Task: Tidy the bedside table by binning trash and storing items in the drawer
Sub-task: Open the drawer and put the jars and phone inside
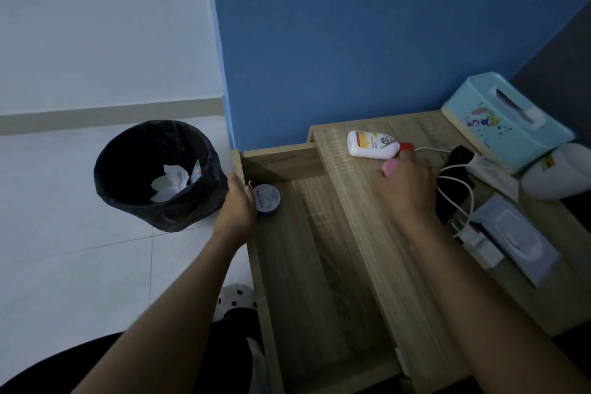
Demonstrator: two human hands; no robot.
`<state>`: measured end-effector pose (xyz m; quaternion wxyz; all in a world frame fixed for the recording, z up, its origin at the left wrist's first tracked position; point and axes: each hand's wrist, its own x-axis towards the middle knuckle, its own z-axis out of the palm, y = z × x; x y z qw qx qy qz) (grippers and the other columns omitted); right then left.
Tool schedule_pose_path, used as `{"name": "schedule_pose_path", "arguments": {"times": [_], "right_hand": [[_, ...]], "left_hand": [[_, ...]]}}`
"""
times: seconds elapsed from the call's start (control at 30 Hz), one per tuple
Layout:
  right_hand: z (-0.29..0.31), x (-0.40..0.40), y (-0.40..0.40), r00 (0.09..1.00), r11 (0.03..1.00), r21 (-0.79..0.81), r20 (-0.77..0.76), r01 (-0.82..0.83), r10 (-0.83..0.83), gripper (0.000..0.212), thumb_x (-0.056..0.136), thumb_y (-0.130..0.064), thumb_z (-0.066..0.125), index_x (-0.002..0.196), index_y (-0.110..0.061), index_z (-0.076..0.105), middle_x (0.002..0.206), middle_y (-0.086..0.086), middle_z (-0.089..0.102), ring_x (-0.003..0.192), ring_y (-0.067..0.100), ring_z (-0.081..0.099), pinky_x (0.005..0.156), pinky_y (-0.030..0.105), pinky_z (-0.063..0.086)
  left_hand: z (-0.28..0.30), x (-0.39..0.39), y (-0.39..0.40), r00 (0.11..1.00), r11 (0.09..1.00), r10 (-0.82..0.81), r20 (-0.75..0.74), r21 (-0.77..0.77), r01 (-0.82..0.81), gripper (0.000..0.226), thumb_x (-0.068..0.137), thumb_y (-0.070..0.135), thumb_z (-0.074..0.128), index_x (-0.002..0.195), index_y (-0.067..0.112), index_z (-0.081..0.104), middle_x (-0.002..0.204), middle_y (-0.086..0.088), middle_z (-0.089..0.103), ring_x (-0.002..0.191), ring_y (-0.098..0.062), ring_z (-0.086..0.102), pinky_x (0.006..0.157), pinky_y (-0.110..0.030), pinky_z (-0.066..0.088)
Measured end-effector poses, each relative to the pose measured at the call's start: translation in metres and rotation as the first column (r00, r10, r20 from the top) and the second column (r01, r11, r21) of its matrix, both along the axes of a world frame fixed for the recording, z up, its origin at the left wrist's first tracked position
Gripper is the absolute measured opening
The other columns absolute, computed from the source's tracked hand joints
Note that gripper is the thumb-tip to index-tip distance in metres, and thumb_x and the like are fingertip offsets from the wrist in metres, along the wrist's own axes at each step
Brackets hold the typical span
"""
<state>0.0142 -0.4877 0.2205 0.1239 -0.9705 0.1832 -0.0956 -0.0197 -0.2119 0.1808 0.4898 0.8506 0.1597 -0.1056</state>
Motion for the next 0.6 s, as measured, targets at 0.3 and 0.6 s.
{"name": "schedule_pose_path", "arguments": {"times": [0.3, 0.6], "right_hand": [[0.013, -0.012, 0.01, 0.998, 0.998, -0.055, 0.056, -0.032, 0.035, 0.058, 0.082, -0.037, 0.065, 0.13, -0.008, 0.048, 0.117, 0.02, 0.053, 0.107, 0.037, 0.053, 0.077, 0.037, 0.046], [0.009, -0.025, 0.091, 0.872, 0.88, 0.187, 0.327, -0.437, 0.363, 0.062, 0.076, -0.015, 0.074, 0.133, -0.011, 0.051, 0.136, 0.017, 0.043, 0.119, 0.021, 0.047, 0.09, 0.017, 0.035]], "left_hand": [[0.002, -0.001, -0.001, 1.0, 1.0, -0.004, -0.002, 0.023, 0.004, 0.053, 0.103, 0.035, 0.027, 0.149, 0.023, 0.002, 0.148, -0.022, 0.037, 0.13, -0.038, 0.046, 0.1, -0.048, 0.044], [0.001, 0.0, -0.001, 1.0, 0.999, 0.007, -0.001, 0.041, -0.007, 0.056, 0.103, 0.033, 0.028, 0.15, 0.022, 0.0, 0.147, -0.023, 0.038, 0.13, -0.039, 0.046, 0.102, -0.049, 0.042]]}}
